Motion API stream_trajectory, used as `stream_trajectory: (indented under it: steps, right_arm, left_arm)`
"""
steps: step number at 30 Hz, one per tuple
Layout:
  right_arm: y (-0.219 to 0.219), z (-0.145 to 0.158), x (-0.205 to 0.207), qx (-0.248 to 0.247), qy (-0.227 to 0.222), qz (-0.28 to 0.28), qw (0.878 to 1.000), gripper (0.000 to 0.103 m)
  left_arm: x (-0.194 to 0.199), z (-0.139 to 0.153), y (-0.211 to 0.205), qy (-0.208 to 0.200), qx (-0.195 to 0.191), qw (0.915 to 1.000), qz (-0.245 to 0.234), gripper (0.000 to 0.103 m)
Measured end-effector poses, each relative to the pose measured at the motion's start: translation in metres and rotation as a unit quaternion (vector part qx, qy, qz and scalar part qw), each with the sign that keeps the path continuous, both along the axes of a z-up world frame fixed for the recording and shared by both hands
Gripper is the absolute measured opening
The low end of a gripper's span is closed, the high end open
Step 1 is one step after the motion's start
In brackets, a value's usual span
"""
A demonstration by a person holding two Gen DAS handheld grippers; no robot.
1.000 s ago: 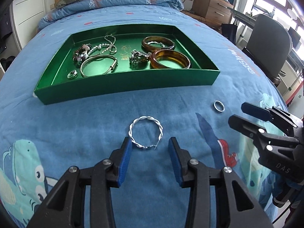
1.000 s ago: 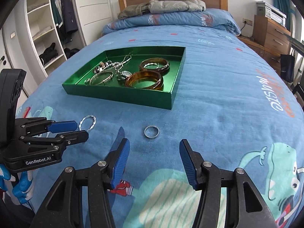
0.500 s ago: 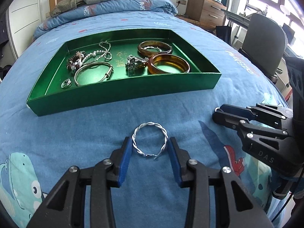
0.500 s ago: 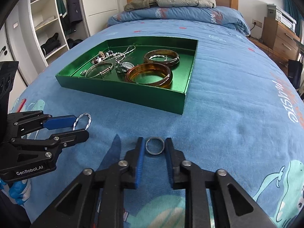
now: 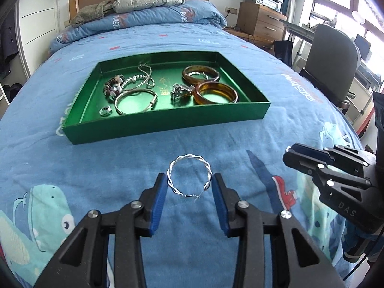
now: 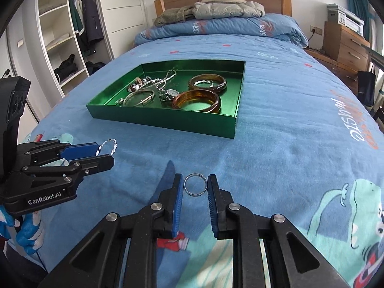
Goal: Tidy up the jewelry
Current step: 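Carry the hoop and small ring into the green tray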
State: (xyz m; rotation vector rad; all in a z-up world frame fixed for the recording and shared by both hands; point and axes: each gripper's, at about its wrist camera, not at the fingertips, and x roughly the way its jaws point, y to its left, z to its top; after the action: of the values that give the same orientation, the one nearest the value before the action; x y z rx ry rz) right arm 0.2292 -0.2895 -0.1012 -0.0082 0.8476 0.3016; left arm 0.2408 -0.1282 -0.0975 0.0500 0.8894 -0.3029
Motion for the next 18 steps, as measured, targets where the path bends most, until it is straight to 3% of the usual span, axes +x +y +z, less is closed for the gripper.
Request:
stream_trajectory:
  steps: [18]
  right_arm:
    - [0.049,0.083,-0.059,-0.018,-0.076,0.027,0.997,0.020]
  left_arm:
    - [-0.052,0.071,0.054,-0.066,-0.023,0.9972,0.024,0.036]
